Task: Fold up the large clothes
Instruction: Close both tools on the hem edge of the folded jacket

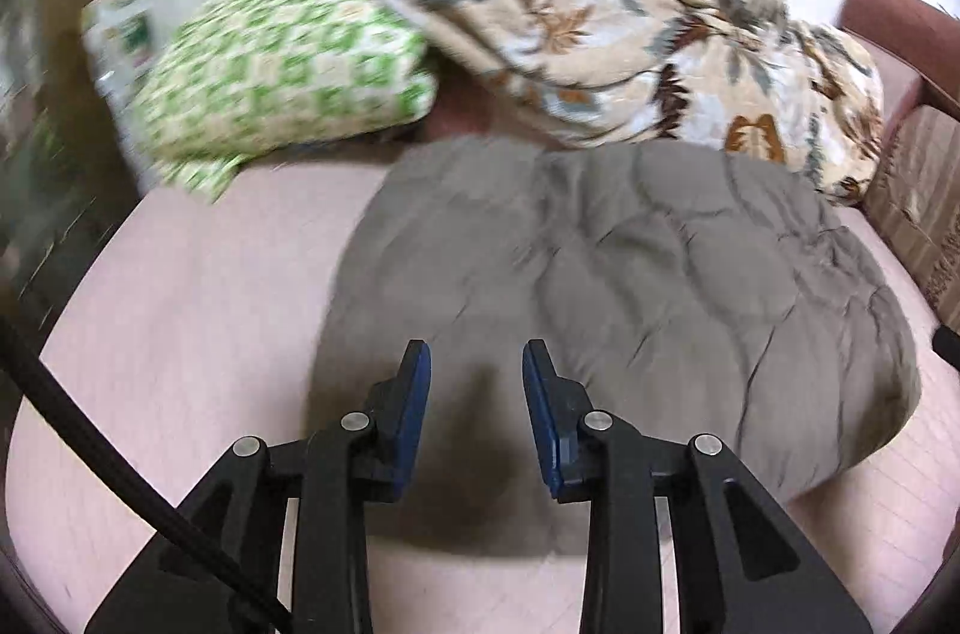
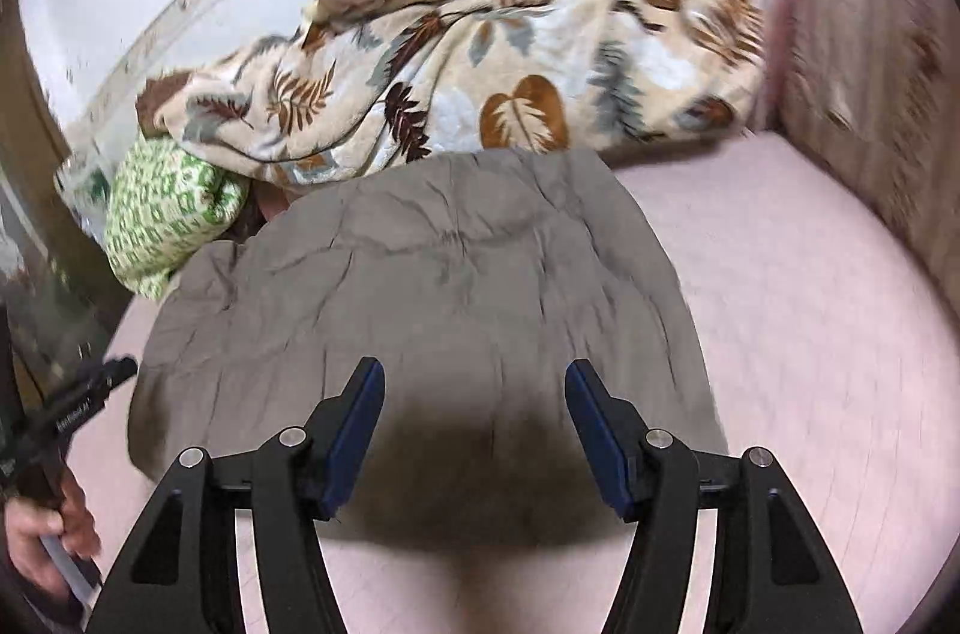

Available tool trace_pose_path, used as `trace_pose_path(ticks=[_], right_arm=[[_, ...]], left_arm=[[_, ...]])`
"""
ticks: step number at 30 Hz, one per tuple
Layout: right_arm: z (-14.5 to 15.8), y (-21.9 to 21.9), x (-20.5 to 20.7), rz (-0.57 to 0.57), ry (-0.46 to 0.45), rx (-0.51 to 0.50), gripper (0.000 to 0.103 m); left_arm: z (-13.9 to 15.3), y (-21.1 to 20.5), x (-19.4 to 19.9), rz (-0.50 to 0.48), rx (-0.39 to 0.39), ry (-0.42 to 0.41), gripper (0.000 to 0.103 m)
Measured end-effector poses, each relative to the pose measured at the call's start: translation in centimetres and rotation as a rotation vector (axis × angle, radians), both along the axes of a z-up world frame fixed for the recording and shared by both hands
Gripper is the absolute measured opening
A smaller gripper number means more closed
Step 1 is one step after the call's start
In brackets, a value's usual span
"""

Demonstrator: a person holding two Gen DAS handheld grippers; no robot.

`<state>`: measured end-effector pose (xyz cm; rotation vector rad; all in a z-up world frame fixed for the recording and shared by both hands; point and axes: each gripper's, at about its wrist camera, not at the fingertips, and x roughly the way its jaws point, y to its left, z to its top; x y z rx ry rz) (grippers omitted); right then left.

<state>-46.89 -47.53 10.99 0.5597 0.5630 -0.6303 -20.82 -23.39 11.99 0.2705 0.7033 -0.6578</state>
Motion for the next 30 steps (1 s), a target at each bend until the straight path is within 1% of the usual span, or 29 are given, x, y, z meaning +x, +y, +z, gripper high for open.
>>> trace_pose_path(ticks=[1, 3, 4, 5, 7, 9, 11, 13, 16, 22, 25, 28, 30], right_arm=[[-0.3, 0.7, -0.4, -0.015, -0.002, -0.012, 0.065], [-0.7, 1.2, -0.3, -0.020, 0.027, -0.024, 0.060], [-0.8, 1.2, 0.1, -0.020, 0.039, -0.033, 0.059], [-0.8, 0.9, 0.7, -0.024, 0.040, -0.044, 0.058], [-0.9, 0.8, 0.7, -0.031, 0.032, -0.058, 0.058], [-1.9, 0.1, 1.4, -0.027, 0.037, -0.044, 0.058], [-3.3, -0.5, 2.3, -0.034, 0.077, -0.034, 0.058], [-4.8, -1.3, 3.3, -0.032, 0.113, 0.011, 0.058], [-6.4, -2.0, 3.9, -0.040, 0.122, 0.056, 0.058], [-7.5, -1.7, 5.1, -0.033, 0.196, 0.029, 0.059], [-7.4, -1.9, 4.9, -0.032, 0.190, 0.036, 0.059], [-7.3, -1.4, 4.8, -0.034, 0.193, 0.012, 0.059], [-6.9, -1.1, 4.6, -0.041, 0.187, 0.002, 0.059]], left_arm=[[-0.2, 0.7, -0.1, 0.013, -0.005, 0.009, 0.031], [-1.4, 1.3, -0.1, 0.026, -0.006, 0.023, 0.031], [-2.1, 1.2, -0.2, 0.034, -0.006, 0.020, 0.031], [-2.7, 1.1, -0.2, 0.040, -0.010, 0.010, 0.031], [-4.0, 0.6, 0.3, 0.039, -0.014, 0.019, 0.032], [-5.1, 0.1, 0.9, 0.044, -0.012, 0.033, 0.032], [-6.1, -0.6, 1.5, 0.041, 0.015, 0.045, 0.033], [-6.5, -1.1, 1.8, 0.032, 0.028, 0.043, 0.033], [-7.0, -1.5, 2.2, 0.032, 0.040, 0.053, 0.033], [-7.7, -2.3, 2.1, 0.034, 0.071, 0.028, 0.033], [-7.7, -2.3, 1.9, 0.036, 0.072, 0.020, 0.033], [-7.6, -2.2, 1.8, 0.038, 0.074, 0.007, 0.033], [-7.1, -2.0, 1.6, 0.044, 0.059, 0.003, 0.033]])
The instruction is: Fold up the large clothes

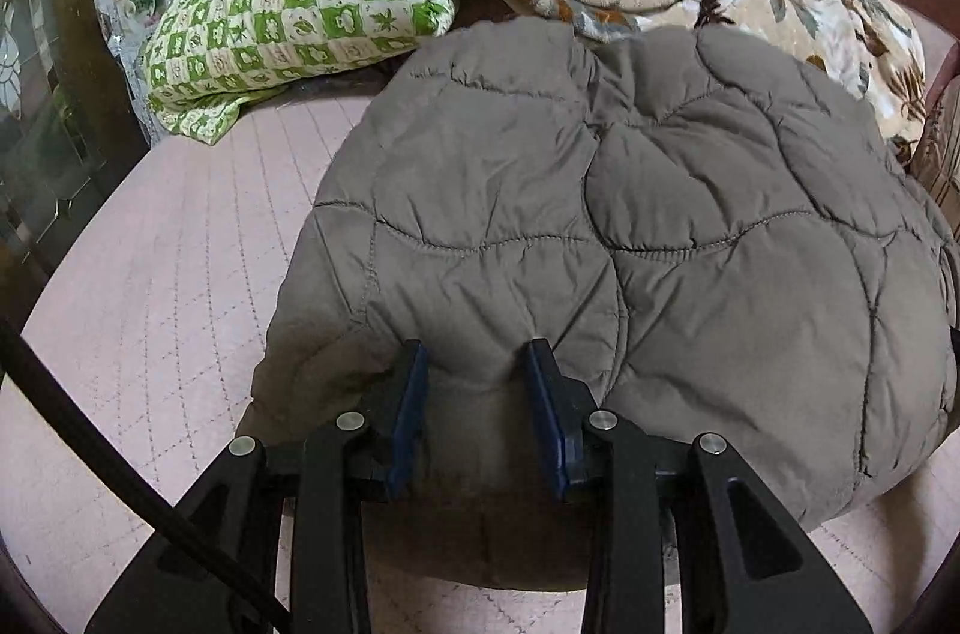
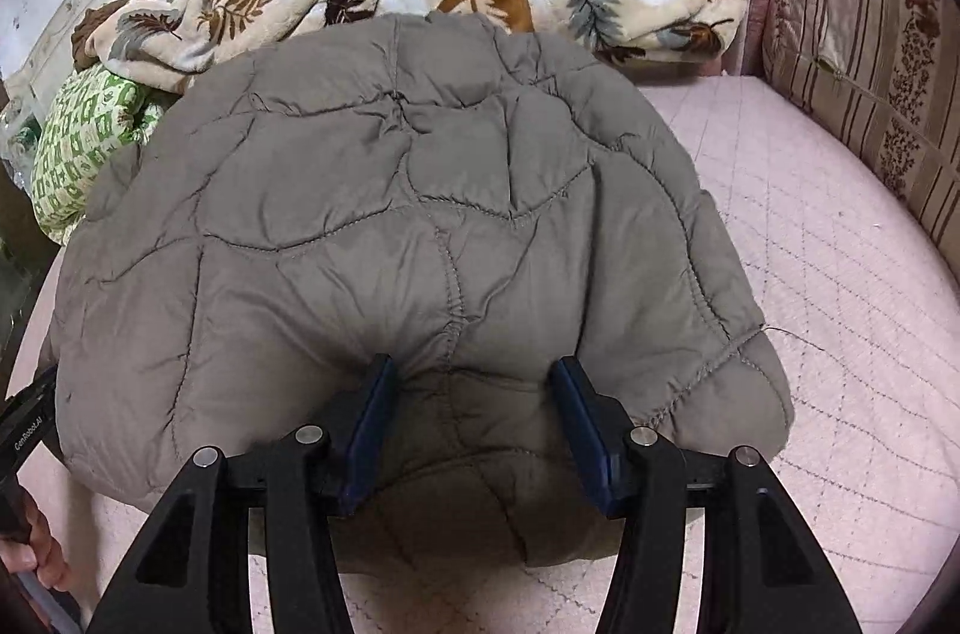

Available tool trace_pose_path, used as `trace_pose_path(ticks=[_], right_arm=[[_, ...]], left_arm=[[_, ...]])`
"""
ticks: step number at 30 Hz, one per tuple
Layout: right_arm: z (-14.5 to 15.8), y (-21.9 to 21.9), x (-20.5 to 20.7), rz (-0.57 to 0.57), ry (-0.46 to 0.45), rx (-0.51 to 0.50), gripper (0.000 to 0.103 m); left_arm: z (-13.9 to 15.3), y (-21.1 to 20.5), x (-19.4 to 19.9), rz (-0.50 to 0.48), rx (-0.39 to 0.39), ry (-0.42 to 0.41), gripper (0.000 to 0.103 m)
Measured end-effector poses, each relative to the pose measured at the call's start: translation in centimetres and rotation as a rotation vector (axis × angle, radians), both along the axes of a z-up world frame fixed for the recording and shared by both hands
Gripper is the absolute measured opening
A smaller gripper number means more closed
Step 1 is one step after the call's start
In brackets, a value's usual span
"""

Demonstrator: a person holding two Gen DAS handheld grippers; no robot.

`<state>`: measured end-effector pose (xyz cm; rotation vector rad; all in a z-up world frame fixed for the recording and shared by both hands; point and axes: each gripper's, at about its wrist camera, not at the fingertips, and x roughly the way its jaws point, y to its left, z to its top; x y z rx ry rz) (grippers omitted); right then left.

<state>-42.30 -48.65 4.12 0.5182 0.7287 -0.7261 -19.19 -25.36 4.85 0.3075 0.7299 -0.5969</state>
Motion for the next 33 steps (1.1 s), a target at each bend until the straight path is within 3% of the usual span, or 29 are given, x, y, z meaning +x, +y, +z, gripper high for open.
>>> trace_pose_path(ticks=[4, 6, 10, 17, 21, 26, 30, 33], right_arm=[[2.4, 1.2, -0.7, -0.004, -0.047, -0.079, 0.058], [3.9, 2.3, -0.7, 0.014, -0.096, -0.134, 0.058], [4.9, 5.1, 1.2, 0.117, -0.182, -0.136, 0.058], [1.1, 7.2, 5.7, 0.227, -0.057, -0.108, 0.059], [0.6, 6.9, 5.5, 0.238, -0.056, -0.089, 0.059], [3.4, 5.7, 2.8, 0.219, -0.201, -0.017, 0.059], [5.0, 4.8, 0.4, 0.169, -0.254, 0.004, 0.059], [5.7, 4.0, -1.6, 0.116, -0.276, 0.010, 0.059]], left_arm=[[2.0, 0.9, -0.6, 0.000, -0.089, -0.007, 0.033], [3.4, 1.0, -1.7, -0.012, -0.135, -0.056, 0.033], [3.6, -0.7, -3.7, -0.112, -0.156, -0.060, 0.033], [0.4, -3.1, -2.8, -0.144, -0.064, 0.023, 0.036], [1.0, -2.5, -2.8, -0.147, -0.096, 0.031, 0.036], [3.8, 1.0, -1.2, -0.095, -0.221, 0.095, 0.039], [4.9, 4.2, 1.0, -0.014, -0.238, 0.115, 0.041], [5.0, 7.1, 2.7, 0.049, -0.251, 0.182, 0.047]])
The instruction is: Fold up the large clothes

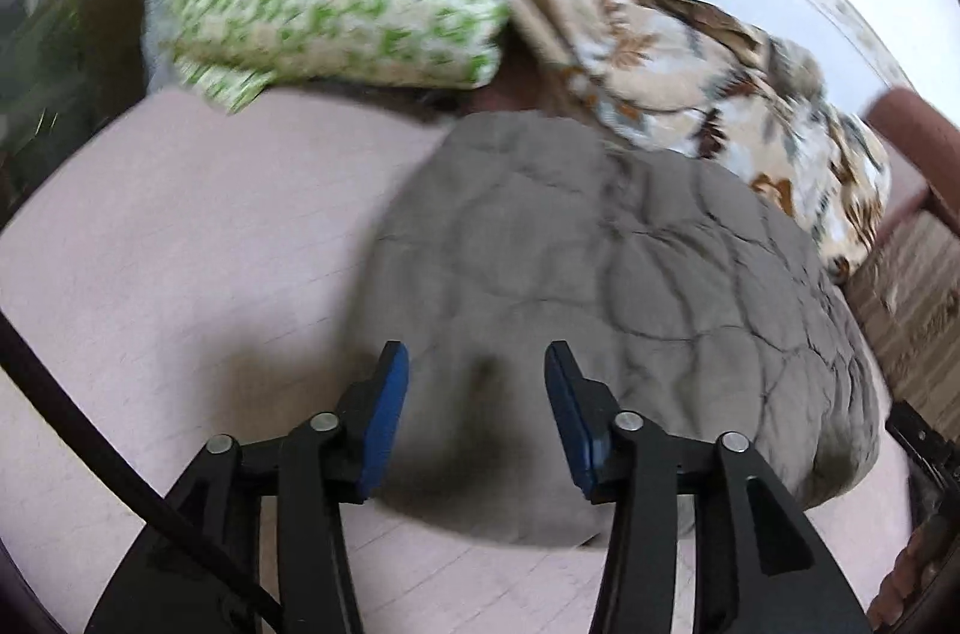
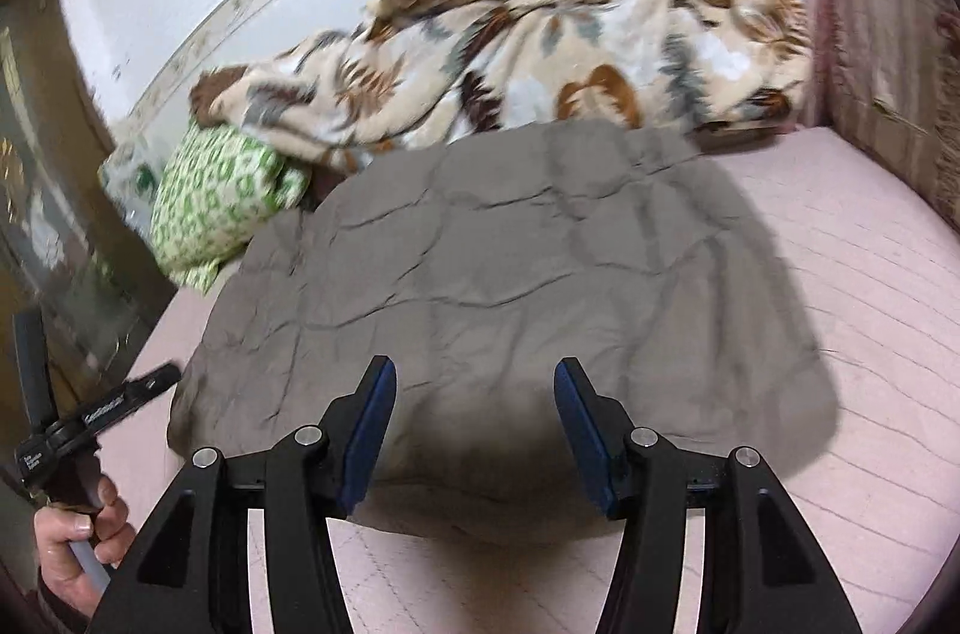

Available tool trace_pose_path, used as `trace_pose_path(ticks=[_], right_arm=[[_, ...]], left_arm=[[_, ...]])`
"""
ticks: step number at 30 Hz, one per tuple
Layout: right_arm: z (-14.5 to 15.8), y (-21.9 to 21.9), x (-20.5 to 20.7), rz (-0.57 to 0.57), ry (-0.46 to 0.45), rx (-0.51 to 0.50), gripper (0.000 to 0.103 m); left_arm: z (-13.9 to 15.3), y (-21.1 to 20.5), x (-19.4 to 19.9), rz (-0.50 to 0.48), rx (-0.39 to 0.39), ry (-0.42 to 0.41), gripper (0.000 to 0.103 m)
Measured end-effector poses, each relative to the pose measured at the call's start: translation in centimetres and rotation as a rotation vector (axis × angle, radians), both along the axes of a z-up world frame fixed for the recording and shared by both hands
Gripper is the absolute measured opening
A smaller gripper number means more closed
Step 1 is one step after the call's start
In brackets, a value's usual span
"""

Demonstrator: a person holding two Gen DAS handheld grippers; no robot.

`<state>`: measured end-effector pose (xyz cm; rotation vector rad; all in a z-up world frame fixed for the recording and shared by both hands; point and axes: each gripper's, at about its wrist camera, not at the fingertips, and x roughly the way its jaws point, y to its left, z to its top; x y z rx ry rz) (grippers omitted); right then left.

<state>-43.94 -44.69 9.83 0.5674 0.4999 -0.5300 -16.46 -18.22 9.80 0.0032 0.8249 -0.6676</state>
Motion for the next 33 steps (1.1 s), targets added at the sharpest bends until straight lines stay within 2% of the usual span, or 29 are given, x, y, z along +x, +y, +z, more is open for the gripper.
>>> trace_pose_path(ticks=[2, 5, 8, 12, 17, 22, 27, 31, 33], right_arm=[[0.4, -0.5, -1.6, -0.036, -0.030, 0.043, 0.062], [0.6, -1.0, -5.2, -0.112, -0.097, 0.121, 0.069], [-0.4, -1.2, -8.4, -0.159, -0.136, 0.200, 0.070], [-3.1, -2.3, -12.8, -0.251, -0.181, 0.361, 0.071], [-5.6, -4.3, -15.1, -0.348, -0.272, 0.522, 0.076], [-7.0, -5.4, -15.1, -0.373, -0.328, 0.591, 0.078], [-8.3, -6.5, -15.2, -0.435, -0.377, 0.632, 0.081], [-10.0, -7.1, -14.7, -0.464, -0.396, 0.699, 0.081], [-10.4, -7.3, -14.5, -0.466, -0.404, 0.710, 0.081]], left_arm=[[-0.2, 2.2, 0.6, 0.041, -0.010, 0.040, 0.054], [-1.4, 6.3, 0.9, 0.131, -0.039, 0.115, 0.054], [-3.3, 8.6, 0.7, 0.142, -0.079, 0.225, 0.055], [-4.9, 9.4, 1.3, 0.132, -0.136, 0.324, 0.057], [-6.3, 7.8, 1.5, 0.107, -0.177, 0.409, 0.062], [-6.3, 6.6, 1.1, 0.124, -0.264, 0.422, 0.072], [-6.8, 5.0, 1.4, 0.135, -0.240, 0.416, 0.075], [-7.6, 5.0, 1.8, 0.156, -0.274, 0.460, 0.075], [-7.6, 5.0, 1.8, 0.169, -0.279, 0.453, 0.076]])
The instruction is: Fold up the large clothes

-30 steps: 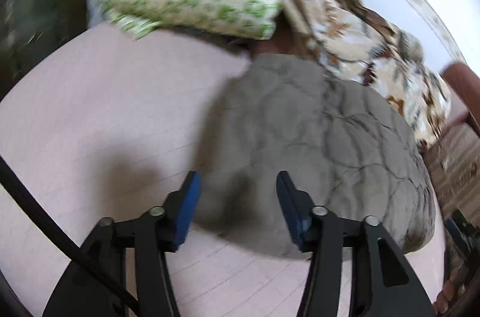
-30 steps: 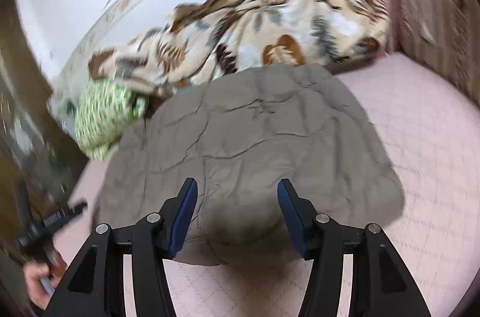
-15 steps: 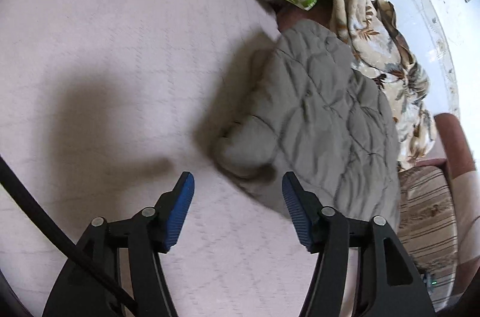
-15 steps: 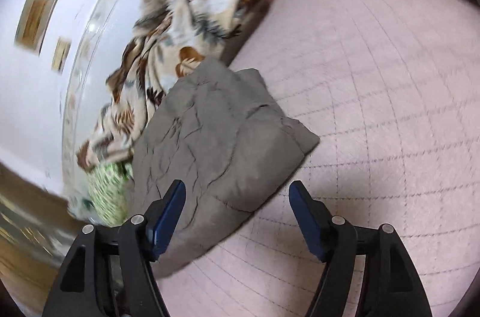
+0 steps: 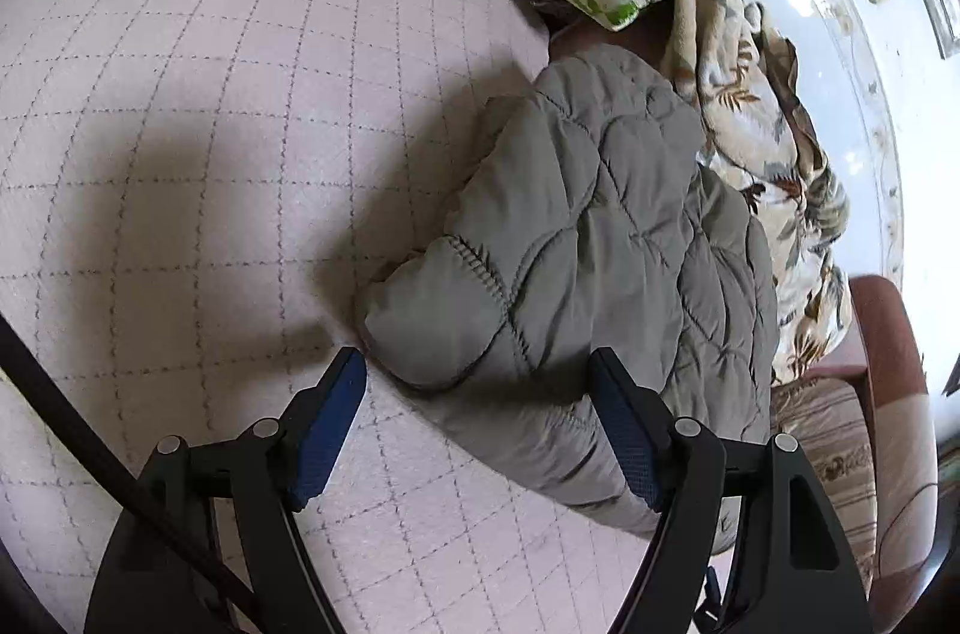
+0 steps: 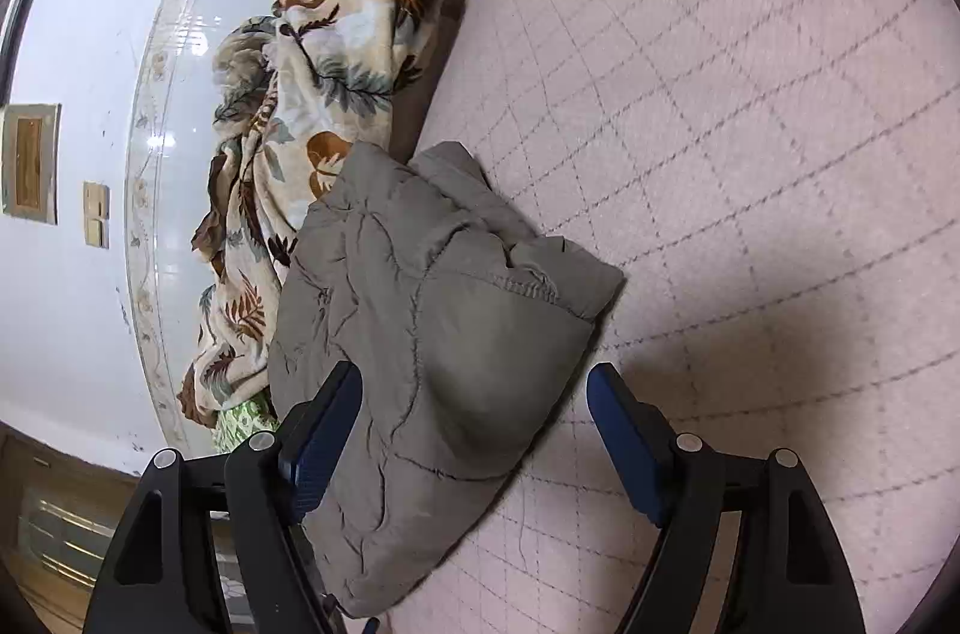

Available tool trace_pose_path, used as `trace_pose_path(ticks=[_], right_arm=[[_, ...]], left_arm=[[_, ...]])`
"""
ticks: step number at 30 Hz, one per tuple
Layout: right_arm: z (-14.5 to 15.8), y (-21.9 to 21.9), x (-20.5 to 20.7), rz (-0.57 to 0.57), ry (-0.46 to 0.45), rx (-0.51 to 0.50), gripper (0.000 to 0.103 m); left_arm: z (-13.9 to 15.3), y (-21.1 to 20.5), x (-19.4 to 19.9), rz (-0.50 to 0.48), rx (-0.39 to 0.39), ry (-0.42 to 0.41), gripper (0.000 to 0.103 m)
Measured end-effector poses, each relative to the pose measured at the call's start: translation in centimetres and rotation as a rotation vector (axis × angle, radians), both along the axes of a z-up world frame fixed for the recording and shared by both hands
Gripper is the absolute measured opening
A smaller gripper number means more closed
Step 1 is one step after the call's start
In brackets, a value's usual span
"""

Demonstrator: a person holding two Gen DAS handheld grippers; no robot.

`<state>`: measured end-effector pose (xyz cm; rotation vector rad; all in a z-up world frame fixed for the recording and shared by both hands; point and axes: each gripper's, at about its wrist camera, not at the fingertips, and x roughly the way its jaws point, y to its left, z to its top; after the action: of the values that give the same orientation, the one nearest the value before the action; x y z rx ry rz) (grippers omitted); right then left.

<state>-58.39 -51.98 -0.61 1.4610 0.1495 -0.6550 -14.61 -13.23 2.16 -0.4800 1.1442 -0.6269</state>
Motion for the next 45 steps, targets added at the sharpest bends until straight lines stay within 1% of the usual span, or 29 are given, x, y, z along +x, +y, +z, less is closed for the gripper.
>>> trace_pose_path(ticks=[1, 3, 7, 10, 12, 15, 16, 17, 18, 19, 20, 21, 22, 23, 24, 25, 26, 27, 28, 29, 30, 31, 34, 35, 38, 42, 44, 45], right_arm=[[-0.2, -0.1, 0.3, -0.007, 0.008, -0.002, 0.081], [-0.5, -0.5, 0.8, -0.005, 0.020, -0.007, 0.081], [-1.7, -1.2, 1.7, -0.018, 0.058, 0.011, 0.081], [-2.2, -1.9, 2.3, -0.028, 0.050, 0.009, 0.081], [-2.1, -2.3, 2.8, -0.025, 0.052, -0.005, 0.086], [-2.2, -2.7, 3.5, -0.014, 0.074, -0.020, 0.087], [-2.2, -2.6, 3.6, -0.013, 0.081, -0.027, 0.087], [-2.1, -2.7, 3.8, -0.006, 0.092, -0.035, 0.084], [-1.9, -2.7, 4.0, 0.004, 0.112, -0.046, 0.076], [-1.9, -2.7, 4.1, 0.008, 0.130, -0.053, 0.072], [-1.8, -2.7, 4.1, 0.014, 0.139, -0.061, 0.066], [-1.7, -2.7, 4.2, 0.022, 0.152, -0.072, 0.059], [-1.3, -2.7, 4.5, 0.034, 0.180, -0.093, 0.056], [-0.9, -2.6, 4.8, 0.046, 0.208, -0.120, 0.051], [0.0, -2.3, 5.4, 0.068, 0.267, -0.171, 0.046], [0.6, -2.1, 5.9, 0.085, 0.317, -0.211, 0.044], [1.3, -1.8, 6.5, 0.105, 0.379, -0.264, 0.041], [2.1, -1.3, 7.4, 0.128, 0.453, -0.329, 0.039], [2.9, -0.7, 8.3, 0.153, 0.535, -0.401, 0.038], [3.5, 0.0, 9.1, 0.170, 0.603, -0.467, 0.037], [4.0, 0.8, 10.0, 0.183, 0.671, -0.534, 0.036], [4.3, 1.2, 10.4, 0.191, 0.709, -0.568, 0.036], [4.7, 1.8, 10.9, 0.208, 0.779, -0.642, 0.035], [4.8, 2.0, 11.1, 0.212, 0.800, -0.665, 0.034], [5.7, 3.2, 11.9, 0.224, 0.878, -0.771, 0.033], [6.8, 4.0, 11.9, 0.216, 0.893, -0.835, 0.033], [7.5, 4.8, 12.0, 0.211, 0.898, -0.872, 0.032], [8.1, 5.3, 11.9, 0.204, 0.903, -0.906, 0.032]], left_arm=[[0.0, -0.2, 0.1, 0.001, 0.008, -0.007, 0.078], [0.1, -0.3, 0.2, 0.007, 0.011, -0.022, 0.079], [-0.5, -0.4, 0.7, 0.024, 0.007, -0.022, 0.083], [-1.0, -0.6, 1.1, 0.030, 0.003, -0.023, 0.086], [-1.4, -0.8, 1.4, 0.037, -0.002, -0.025, 0.087], [-2.1, -1.4, 2.1, 0.038, -0.018, -0.025, 0.088], [-2.0, -1.7, 2.2, 0.031, -0.013, -0.043, 0.088], [-2.0, -1.9, 2.2, 0.022, 0.001, -0.060, 0.088], [-1.8, -2.3, 2.1, 0.012, 0.024, -0.081, 0.088], [-1.6, -2.5, 2.0, 0.005, 0.033, -0.096, 0.080], [-1.3, -2.6, 1.9, -0.005, 0.042, -0.117, 0.072], [-0.9, -2.8, 1.7, -0.017, 0.063, -0.146, 0.068], [-0.6, -3.0, 1.5, -0.026, 0.080, -0.171, 0.058], [0.0, -3.3, 1.2, -0.035, 0.109, -0.216, 0.051], [0.4, -3.6, 1.0, -0.045, 0.135, -0.244, 0.049], [0.7, -4.1, 0.7, -0.058, 0.173, -0.274, 0.046], [1.1, -4.8, 0.2, -0.074, 0.235, -0.331, 0.044], [1.5, -5.3, -0.2, -0.084, 0.283, -0.376, 0.044], [1.8, -6.1, -0.9, -0.099, 0.347, -0.438, 0.042], [2.1, -6.5, -1.3, -0.105, 0.387, -0.480, 0.041], [2.2, -6.8, -1.6, -0.108, 0.413, -0.504, 0.041], [2.3, -7.0, -1.8, -0.113, 0.436, -0.525, 0.040], [2.7, -7.3, -2.2, -0.115, 0.469, -0.578, 0.039], [3.0, -7.6, -2.5, -0.116, 0.493, -0.615, 0.038], [3.6, -8.0, -3.2, -0.111, 0.521, -0.672, 0.037], [4.8, -7.5, -3.5, -0.091, 0.506, -0.700, 0.036], [5.5, -7.4, -4.1, -0.082, 0.511, -0.734, 0.036], [6.0, -7.3, -4.5, -0.077, 0.515, -0.759, 0.036]])
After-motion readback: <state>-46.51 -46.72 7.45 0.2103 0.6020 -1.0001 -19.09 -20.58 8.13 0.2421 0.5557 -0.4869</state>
